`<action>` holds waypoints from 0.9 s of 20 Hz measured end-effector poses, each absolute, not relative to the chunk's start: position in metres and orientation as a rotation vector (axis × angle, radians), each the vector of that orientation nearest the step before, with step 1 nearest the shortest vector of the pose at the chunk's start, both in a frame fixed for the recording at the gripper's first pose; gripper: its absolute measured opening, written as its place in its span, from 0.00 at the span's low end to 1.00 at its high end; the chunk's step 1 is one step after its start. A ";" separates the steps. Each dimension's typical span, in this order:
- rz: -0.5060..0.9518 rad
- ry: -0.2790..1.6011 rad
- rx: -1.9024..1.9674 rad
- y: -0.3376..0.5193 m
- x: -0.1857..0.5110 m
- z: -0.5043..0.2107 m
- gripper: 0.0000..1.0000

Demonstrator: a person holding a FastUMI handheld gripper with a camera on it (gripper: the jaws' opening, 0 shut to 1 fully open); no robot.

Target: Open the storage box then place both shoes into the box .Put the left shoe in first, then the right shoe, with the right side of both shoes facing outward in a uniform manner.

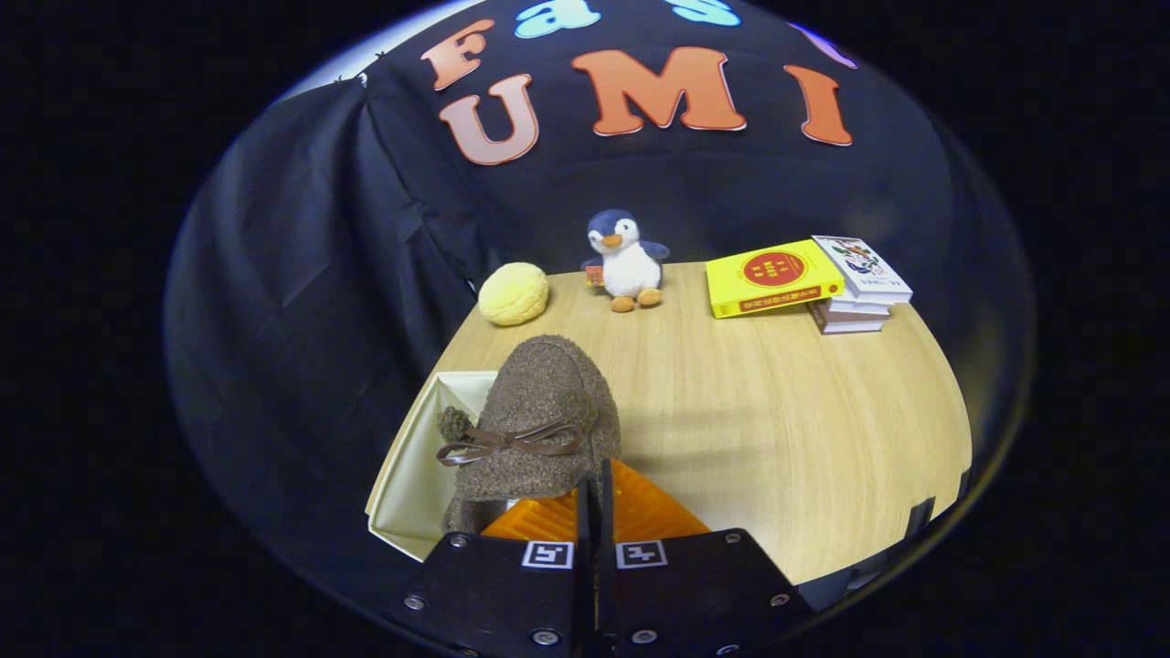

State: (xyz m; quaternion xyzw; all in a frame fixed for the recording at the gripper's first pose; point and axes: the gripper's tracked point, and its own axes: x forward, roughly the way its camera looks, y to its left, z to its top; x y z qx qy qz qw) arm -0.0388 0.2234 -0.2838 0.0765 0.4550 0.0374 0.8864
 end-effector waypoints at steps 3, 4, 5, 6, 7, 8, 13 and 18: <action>0.059 0.979 0.150 0.253 -0.033 -0.298 0.03; 0.047 0.992 0.152 0.261 -0.033 -0.304 0.03; 0.039 1.003 0.155 0.269 -0.030 -0.310 0.03; 0.033 1.016 0.154 0.276 -0.029 -0.317 0.03; 0.034 1.034 0.147 0.282 -0.030 -0.323 0.03; 0.035 1.046 0.133 0.288 -0.030 -0.329 0.03; -0.024 1.091 0.028 0.289 -0.037 -0.353 0.09; 0.003 1.141 0.047 0.297 -0.049 -0.353 0.24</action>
